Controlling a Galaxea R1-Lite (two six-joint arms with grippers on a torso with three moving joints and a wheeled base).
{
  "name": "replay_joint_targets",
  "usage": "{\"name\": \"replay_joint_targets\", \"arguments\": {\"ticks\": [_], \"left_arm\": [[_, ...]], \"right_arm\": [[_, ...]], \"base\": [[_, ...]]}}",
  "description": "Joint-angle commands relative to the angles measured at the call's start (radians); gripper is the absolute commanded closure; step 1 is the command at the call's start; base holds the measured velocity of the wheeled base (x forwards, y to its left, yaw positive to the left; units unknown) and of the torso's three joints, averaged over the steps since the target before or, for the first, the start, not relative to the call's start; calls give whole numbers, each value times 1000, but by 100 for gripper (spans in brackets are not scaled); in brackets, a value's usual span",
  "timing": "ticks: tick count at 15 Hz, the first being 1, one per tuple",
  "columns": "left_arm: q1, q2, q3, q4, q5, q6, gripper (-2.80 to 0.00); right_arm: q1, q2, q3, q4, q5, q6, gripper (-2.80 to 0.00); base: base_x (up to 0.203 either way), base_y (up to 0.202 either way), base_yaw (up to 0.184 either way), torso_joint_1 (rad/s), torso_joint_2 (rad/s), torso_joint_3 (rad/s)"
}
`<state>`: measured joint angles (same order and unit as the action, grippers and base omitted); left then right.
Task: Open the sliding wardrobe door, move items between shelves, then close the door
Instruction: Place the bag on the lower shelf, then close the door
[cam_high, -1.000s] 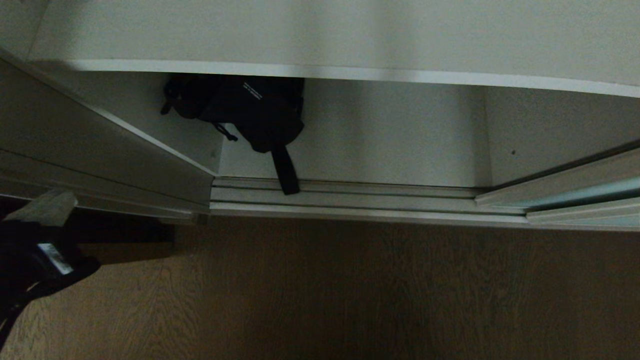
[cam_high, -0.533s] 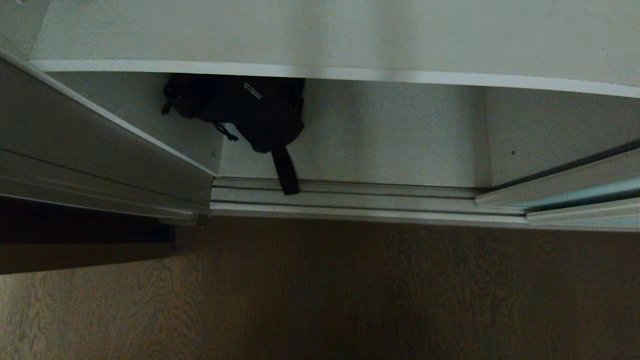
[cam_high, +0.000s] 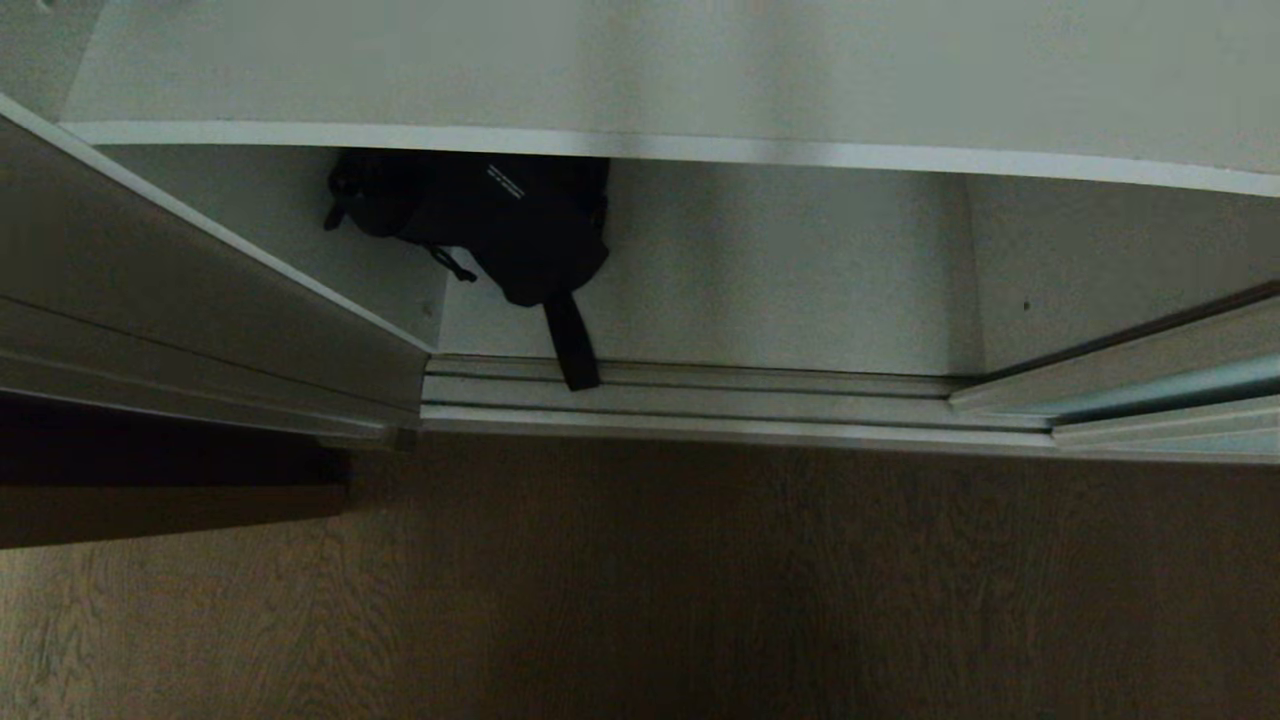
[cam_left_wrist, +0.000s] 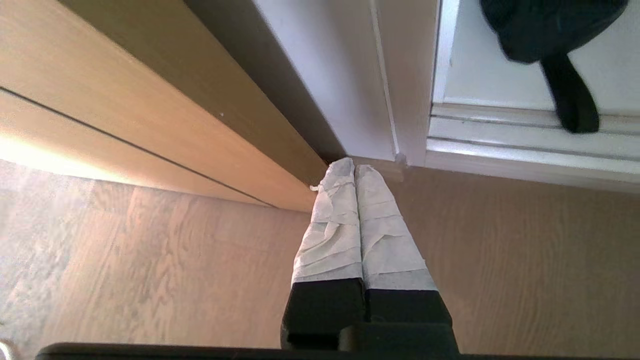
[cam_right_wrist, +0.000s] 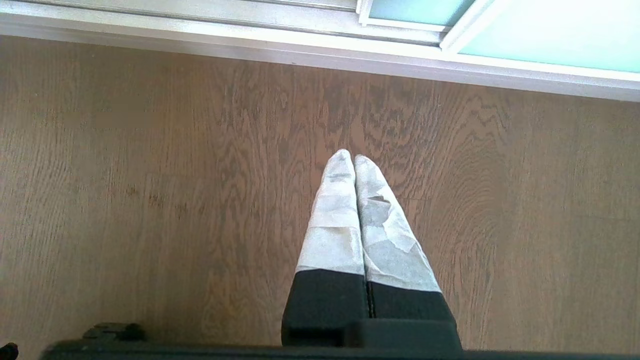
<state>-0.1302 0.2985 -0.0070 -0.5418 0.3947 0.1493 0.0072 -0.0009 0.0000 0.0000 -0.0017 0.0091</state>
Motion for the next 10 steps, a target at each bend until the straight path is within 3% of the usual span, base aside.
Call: {"name": "replay_joint_targets", "arguments": {"ticks": [1, 3, 4, 5, 7, 10], "left_arm": [[1, -16, 7, 54, -6, -8, 0], [1, -16, 7, 82, -108, -6, 0], [3, -16, 7, 90, -118, -3, 0], [35, -19, 7, 100, -141, 6, 0], [164, -34, 7, 128, -258, 10, 0], [172, -157, 7, 245, -359, 15, 0]], "right_arm": [[0, -2, 0, 0, 0, 0, 0], [0, -2, 0, 0, -1, 0, 0], [0, -2, 0, 0, 0, 0, 0], [0, -2, 0, 0, 0, 0, 0], [0, -2, 0, 0, 0, 0, 0], [0, -1, 0, 0, 0, 0, 0]], "base": [[0, 0, 0, 0, 0, 0], [0, 0, 0, 0, 0, 0], [0, 0, 0, 0, 0, 0], [0, 0, 0, 0, 0, 0], [0, 0, 0, 0, 0, 0], [0, 0, 0, 0, 0, 0]]}}
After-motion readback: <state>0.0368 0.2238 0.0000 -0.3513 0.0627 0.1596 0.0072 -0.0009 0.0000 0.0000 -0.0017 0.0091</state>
